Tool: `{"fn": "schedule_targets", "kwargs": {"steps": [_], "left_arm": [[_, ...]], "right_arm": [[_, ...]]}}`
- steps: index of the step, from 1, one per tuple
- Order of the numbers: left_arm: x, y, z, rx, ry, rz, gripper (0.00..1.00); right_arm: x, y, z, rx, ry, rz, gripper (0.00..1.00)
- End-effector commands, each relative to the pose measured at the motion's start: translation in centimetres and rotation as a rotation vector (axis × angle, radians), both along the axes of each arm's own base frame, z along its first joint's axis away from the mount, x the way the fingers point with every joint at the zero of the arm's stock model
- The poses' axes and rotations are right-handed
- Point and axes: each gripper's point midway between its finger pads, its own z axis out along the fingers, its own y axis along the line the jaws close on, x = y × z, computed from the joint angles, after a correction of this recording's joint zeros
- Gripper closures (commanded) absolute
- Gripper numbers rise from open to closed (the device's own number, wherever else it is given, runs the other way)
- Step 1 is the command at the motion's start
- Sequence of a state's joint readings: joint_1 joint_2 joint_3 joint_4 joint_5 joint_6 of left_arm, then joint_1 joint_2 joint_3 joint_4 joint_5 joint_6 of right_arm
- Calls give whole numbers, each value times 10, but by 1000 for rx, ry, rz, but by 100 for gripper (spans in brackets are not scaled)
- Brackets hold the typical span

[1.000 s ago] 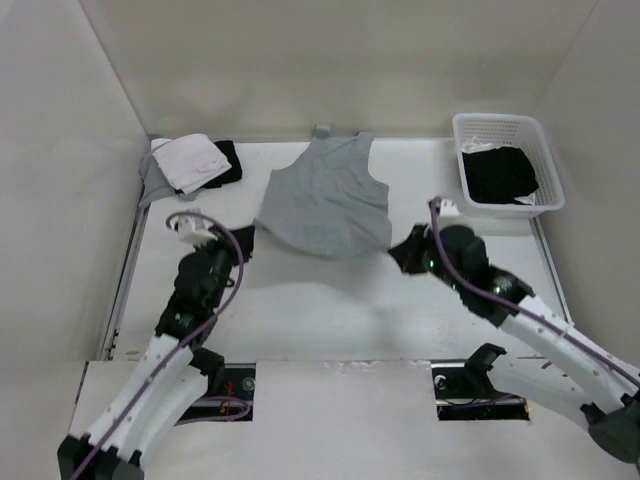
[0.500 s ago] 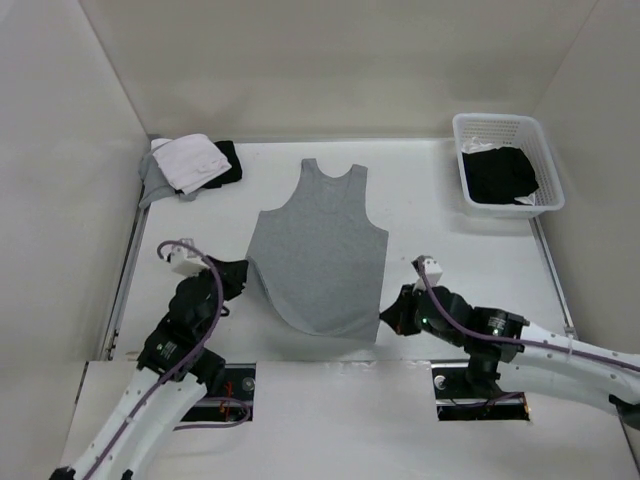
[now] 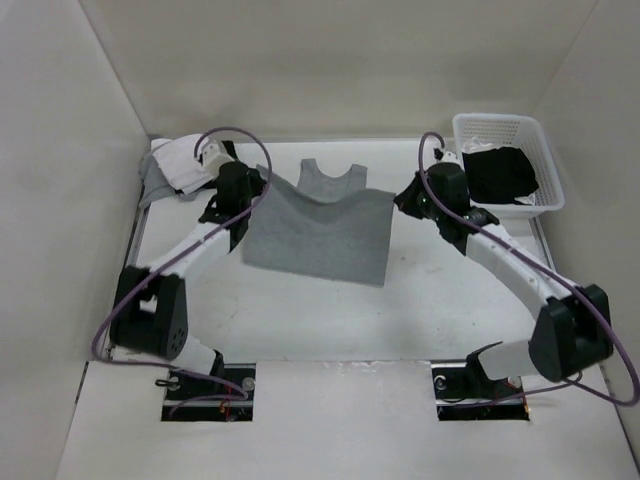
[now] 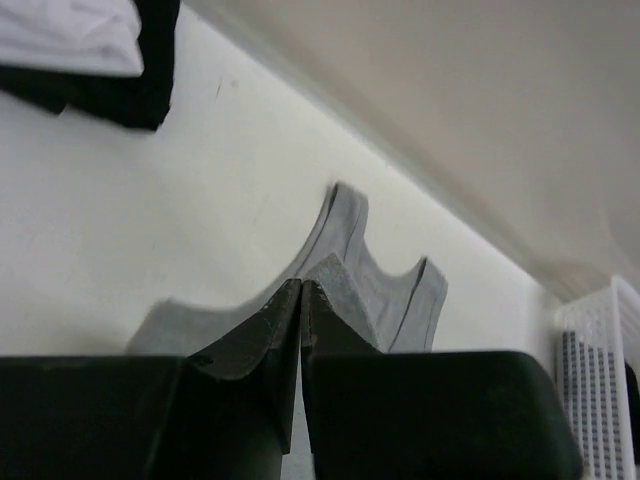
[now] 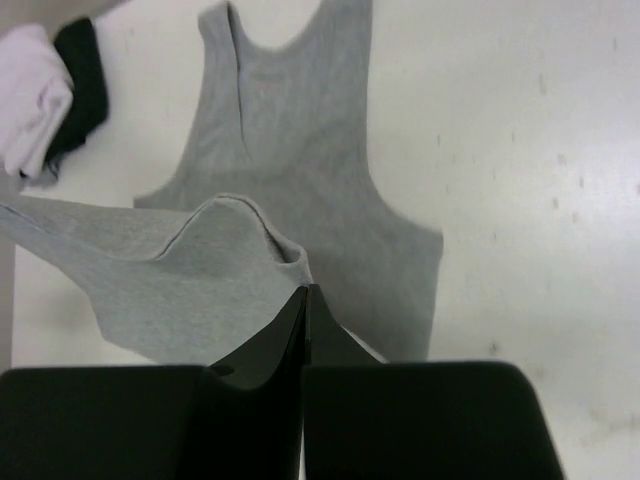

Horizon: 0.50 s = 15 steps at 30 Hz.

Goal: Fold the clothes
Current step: Fold the tank top

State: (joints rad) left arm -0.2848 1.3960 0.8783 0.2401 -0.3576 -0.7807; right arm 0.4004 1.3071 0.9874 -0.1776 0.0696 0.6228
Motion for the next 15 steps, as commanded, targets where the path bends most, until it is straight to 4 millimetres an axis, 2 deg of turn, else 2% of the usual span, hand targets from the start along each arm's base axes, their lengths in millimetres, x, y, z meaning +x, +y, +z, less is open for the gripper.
{"fn": "schedule_targets", "kwargs": {"steps": [1, 4, 7, 10, 11, 13, 14, 15], "left_arm": [[63, -1, 31, 10, -137, 15, 97], [106, -1, 13, 11, -109, 9, 97], [149, -10, -13, 9, -68, -22, 97], [178, -12, -36, 9, -37, -14, 92], [185, -13, -39, 16, -34, -9, 87], [190, -6, -45, 20, -15, 6, 66], [187, -4, -42, 21, -11, 6, 56], [181, -3, -38, 23, -14, 4, 53]], "right_arm": [[50, 2, 29, 25, -104, 32, 100], [100, -5, 16, 49, -76, 11, 100], [145, -13, -4, 60, -44, -20, 100], [185, -19, -22, 63, -25, -40, 98], [195, -20, -29, 67, -14, -47, 94], [207, -25, -43, 69, 6, -78, 75], [204, -24, -46, 71, 15, -81, 66], [197, -25, -46, 72, 15, -83, 59]]}}
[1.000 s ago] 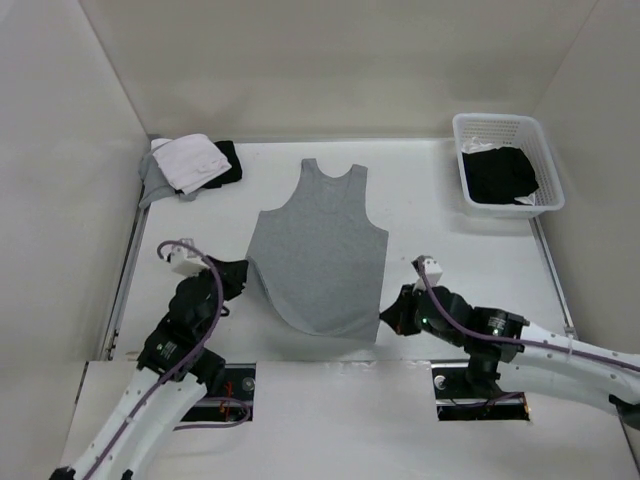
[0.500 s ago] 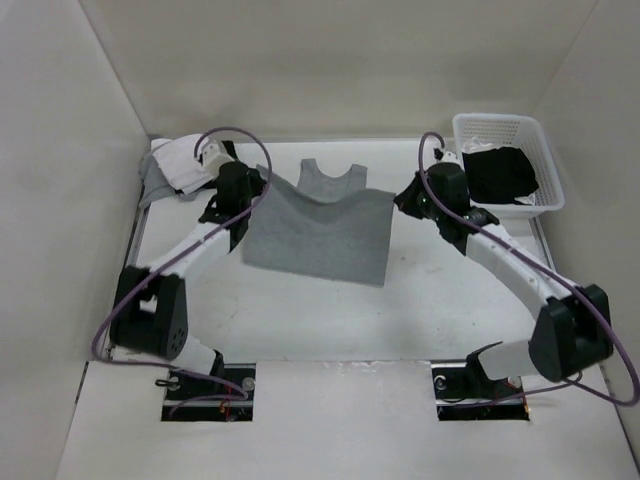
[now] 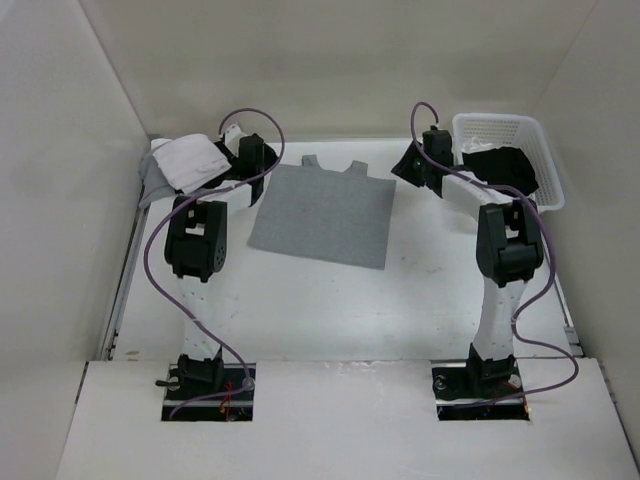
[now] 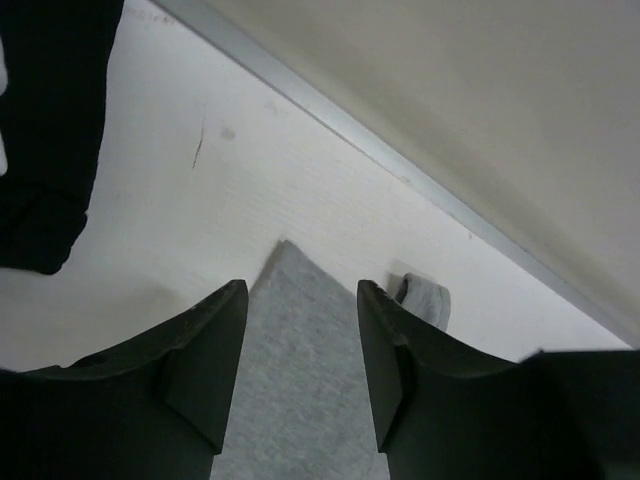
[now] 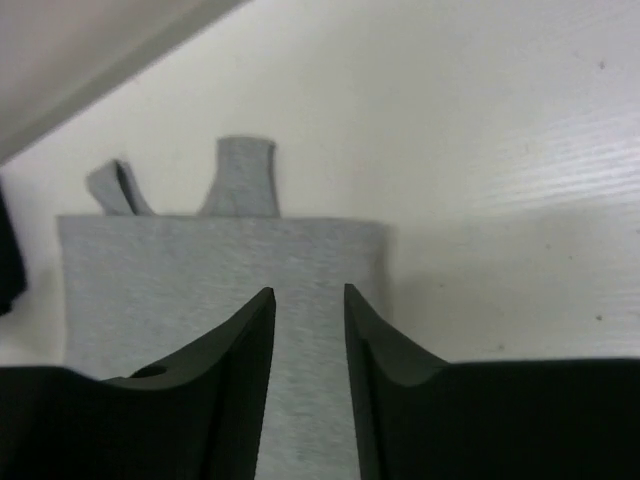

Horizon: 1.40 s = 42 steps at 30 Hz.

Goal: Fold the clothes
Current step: Fold the tank top

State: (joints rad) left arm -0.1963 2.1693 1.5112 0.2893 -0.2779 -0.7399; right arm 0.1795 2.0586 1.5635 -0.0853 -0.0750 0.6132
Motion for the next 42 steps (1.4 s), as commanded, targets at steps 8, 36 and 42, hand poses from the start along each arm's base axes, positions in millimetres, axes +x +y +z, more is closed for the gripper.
{"fn": "schedule_targets", "kwargs": {"steps": [8, 36, 42], "left_arm": [[-140, -14, 41, 30, -84, -44, 54], [-248, 27, -83, -133, 228, 6, 70], [-240, 26, -86, -161, 213, 18, 78]], "right_arm": [[-111, 25, 5, 29, -64, 29, 87], [-250, 46, -82, 123, 115, 58, 57], [-252, 55, -92, 123, 149, 75, 61]]}}
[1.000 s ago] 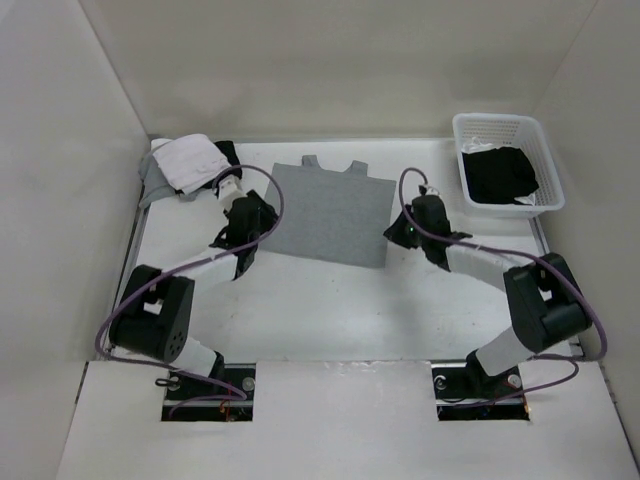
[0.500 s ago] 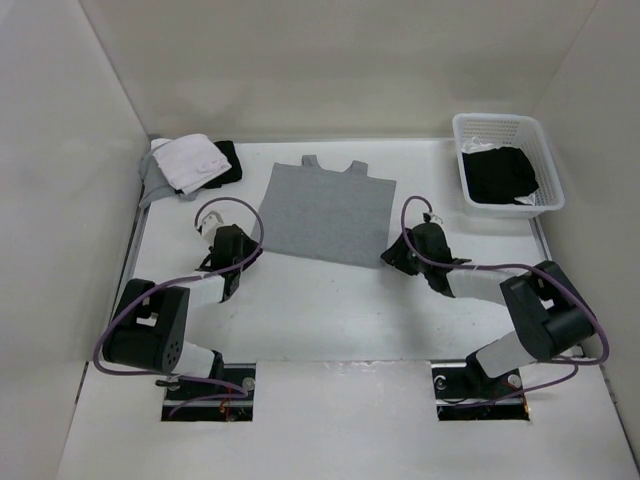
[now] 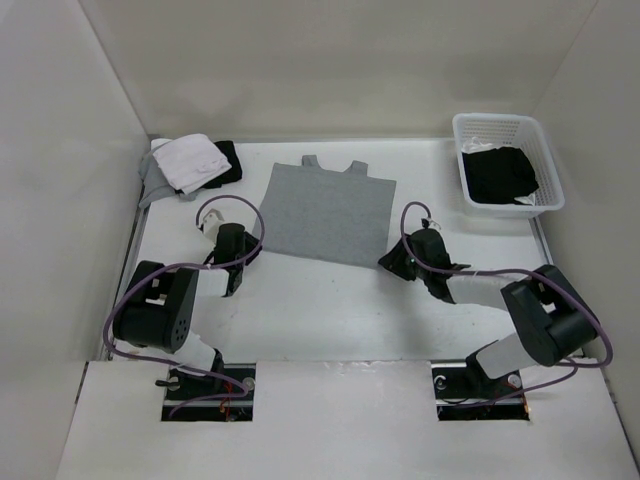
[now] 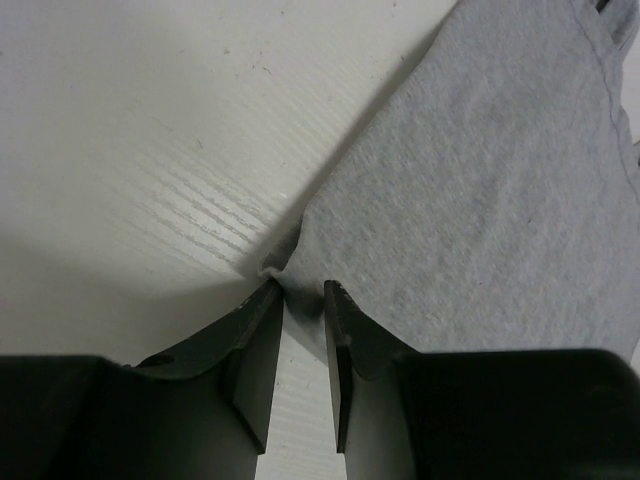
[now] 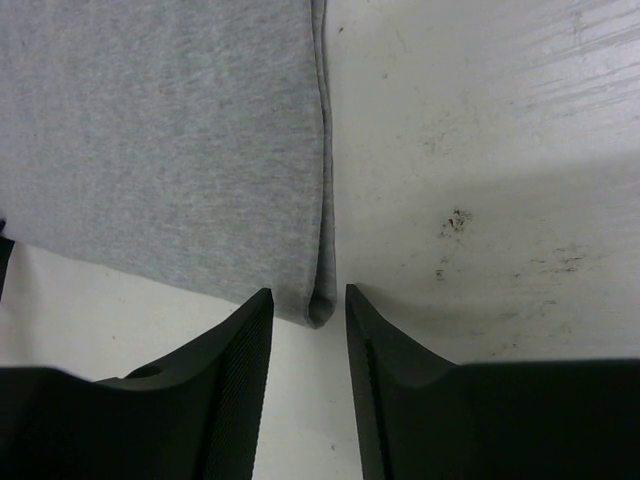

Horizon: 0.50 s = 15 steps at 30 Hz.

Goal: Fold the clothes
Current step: Fold the tank top

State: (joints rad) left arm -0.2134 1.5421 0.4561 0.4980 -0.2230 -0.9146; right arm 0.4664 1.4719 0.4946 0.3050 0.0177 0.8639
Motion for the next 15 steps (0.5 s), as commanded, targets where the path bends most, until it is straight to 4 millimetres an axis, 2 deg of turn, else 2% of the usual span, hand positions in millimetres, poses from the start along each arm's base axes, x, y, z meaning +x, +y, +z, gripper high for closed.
{"fn": "schedule_targets", "kwargs": {"steps": [1, 5, 10, 13, 15], "left_arm": [[7, -2, -2, -28, 1, 10, 80], [9, -1, 2, -34, -14, 17, 85], [7, 2, 5, -28, -25, 29, 92], [5, 3, 16, -38, -55, 31, 96], [1, 2, 36, -51, -104, 23, 97]], "right_arm": [[0, 9, -2, 21, 12, 14, 62], [-1, 10, -2, 31, 22, 11, 65], [-1, 12, -3, 45, 24, -1, 89], [2, 15, 10, 69, -24, 4, 96], [0, 17, 27, 84, -73, 14, 98]]}}
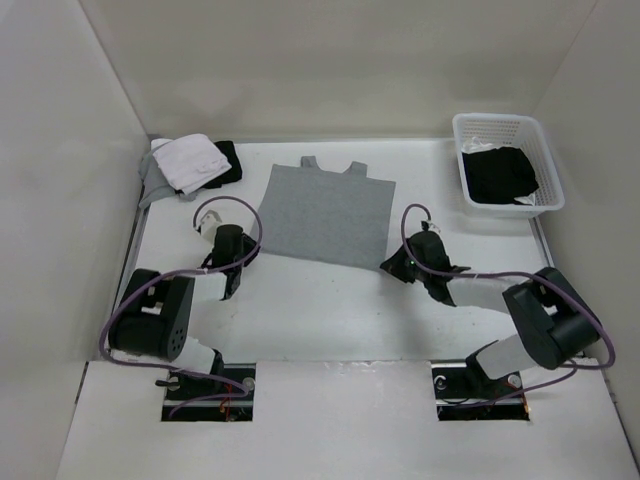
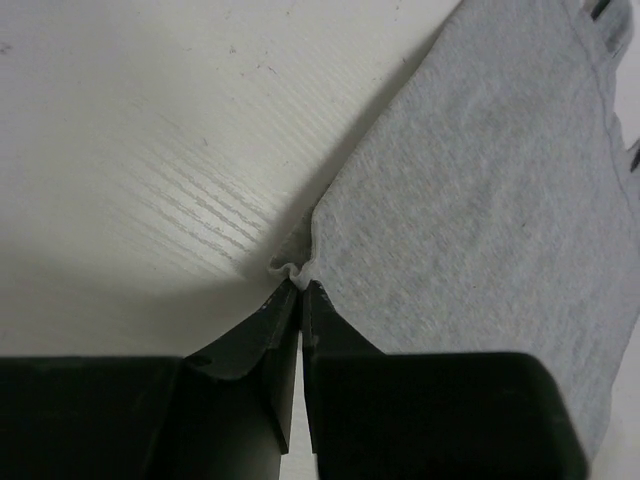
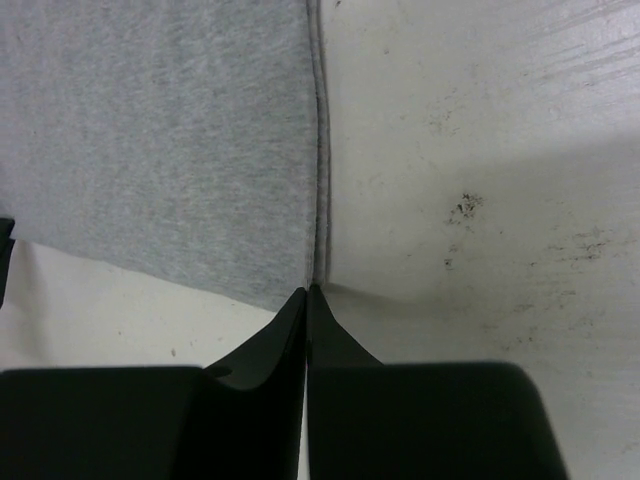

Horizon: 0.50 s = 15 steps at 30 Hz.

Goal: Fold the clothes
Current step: Fold the tank top

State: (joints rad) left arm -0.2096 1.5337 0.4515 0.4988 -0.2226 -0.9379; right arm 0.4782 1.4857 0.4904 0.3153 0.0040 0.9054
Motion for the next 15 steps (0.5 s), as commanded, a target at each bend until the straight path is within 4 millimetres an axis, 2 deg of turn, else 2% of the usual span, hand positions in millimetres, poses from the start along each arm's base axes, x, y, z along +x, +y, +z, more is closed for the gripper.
{"fn": "schedule_targets", "kwargs": {"steps": [1, 4, 7, 10, 15], "left_arm": [[-4, -1, 48, -41, -132, -1, 98], [-25, -3, 97, -44, -230, -28, 98], [-58, 3, 158, -13, -344, -49, 98], [-96, 12, 212, 23, -440, -60, 98], [-149, 22, 278, 28, -544, -88, 98]], "right_arm": [[0, 12, 41, 57, -131, 23, 99], [-17, 10, 75, 47, -210, 46, 99], [-48, 2, 118, 19, -292, 72, 99], [-83, -14, 171, 13, -375, 83, 99], [-137, -38, 253, 79, -473, 108, 99]]}}
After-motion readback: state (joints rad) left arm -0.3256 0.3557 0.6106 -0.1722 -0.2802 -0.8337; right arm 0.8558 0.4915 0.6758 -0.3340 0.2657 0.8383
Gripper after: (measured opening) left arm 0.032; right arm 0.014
